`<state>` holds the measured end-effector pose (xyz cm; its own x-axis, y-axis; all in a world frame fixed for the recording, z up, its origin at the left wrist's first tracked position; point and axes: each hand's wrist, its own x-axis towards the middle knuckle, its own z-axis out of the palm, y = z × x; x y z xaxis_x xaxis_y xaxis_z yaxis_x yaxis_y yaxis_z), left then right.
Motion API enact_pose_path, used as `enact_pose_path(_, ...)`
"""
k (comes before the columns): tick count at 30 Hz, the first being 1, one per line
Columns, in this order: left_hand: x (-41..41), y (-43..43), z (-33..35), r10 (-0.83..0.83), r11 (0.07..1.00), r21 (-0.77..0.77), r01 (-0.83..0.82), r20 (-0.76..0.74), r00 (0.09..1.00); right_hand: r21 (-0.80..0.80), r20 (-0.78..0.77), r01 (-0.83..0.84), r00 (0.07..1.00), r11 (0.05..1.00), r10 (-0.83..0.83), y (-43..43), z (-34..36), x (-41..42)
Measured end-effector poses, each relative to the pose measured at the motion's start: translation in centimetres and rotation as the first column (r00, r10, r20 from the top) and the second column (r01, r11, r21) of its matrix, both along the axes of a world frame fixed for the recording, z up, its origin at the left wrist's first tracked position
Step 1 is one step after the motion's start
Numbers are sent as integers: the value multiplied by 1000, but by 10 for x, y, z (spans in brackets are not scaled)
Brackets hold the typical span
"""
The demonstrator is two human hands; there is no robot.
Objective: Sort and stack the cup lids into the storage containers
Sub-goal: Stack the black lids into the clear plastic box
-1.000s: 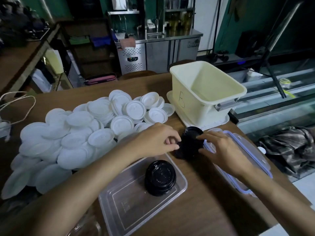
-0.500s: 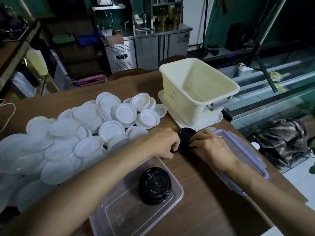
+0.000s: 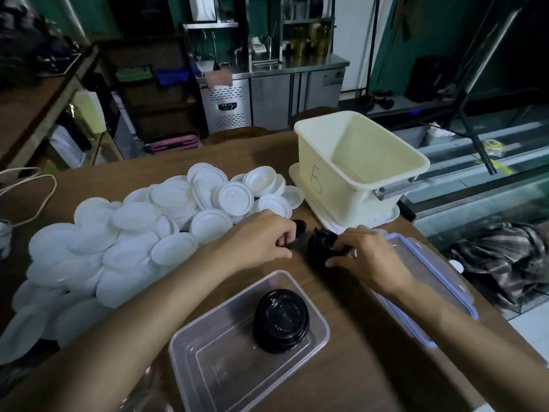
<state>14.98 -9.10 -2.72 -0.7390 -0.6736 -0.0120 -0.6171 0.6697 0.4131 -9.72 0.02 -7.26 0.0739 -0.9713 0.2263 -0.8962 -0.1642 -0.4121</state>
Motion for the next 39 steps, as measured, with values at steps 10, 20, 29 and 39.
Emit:
enact_pose_path(10,61,55,41,258,964,167,-205,-416,872,-76,275,39,961,996,-16,28,49,24)
enact_pose_path(20,79,101,21,311,839,536,-97,-325,893,-30,538,-36,841,999,47,51,63,45)
enact_pose_path(29,72,108,-9,364,877,416,-240,-250,897,208,606,-230,793,951,59,61,59,50)
enact_pose_path(39,73,110,-16,340,919,302,-253,-287,896,279,422,-179,906,943,47,58,40,66)
